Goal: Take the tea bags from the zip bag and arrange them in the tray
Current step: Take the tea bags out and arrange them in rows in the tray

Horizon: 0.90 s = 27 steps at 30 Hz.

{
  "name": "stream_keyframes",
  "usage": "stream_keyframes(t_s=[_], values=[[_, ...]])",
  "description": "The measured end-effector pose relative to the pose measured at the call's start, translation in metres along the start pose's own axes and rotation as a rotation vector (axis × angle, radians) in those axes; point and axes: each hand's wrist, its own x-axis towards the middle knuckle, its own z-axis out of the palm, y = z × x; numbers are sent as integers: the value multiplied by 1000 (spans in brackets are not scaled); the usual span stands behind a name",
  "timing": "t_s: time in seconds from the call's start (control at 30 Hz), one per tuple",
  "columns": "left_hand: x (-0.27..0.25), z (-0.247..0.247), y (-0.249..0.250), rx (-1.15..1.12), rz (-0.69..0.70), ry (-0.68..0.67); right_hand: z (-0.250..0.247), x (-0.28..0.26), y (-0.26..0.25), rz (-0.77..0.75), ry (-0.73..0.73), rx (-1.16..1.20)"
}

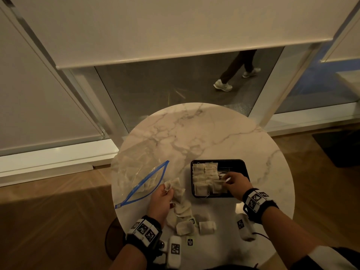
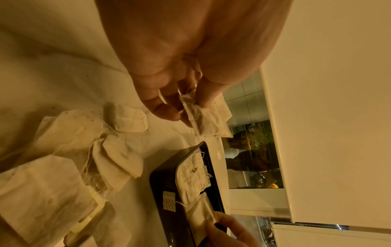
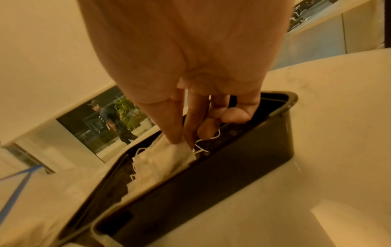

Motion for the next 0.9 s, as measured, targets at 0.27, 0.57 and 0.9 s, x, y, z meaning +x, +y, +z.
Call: stream_keyframes(t_s=[0.27, 0.57, 0.9], values=[[-1, -4, 4, 67, 56, -2, 18, 16, 5, 31, -74, -201], [-1, -6, 7, 59, 59, 37, 27, 23, 0, -1, -95, -287], [-8, 6, 5, 37, 67, 47, 12, 11, -3, -21, -10, -138]])
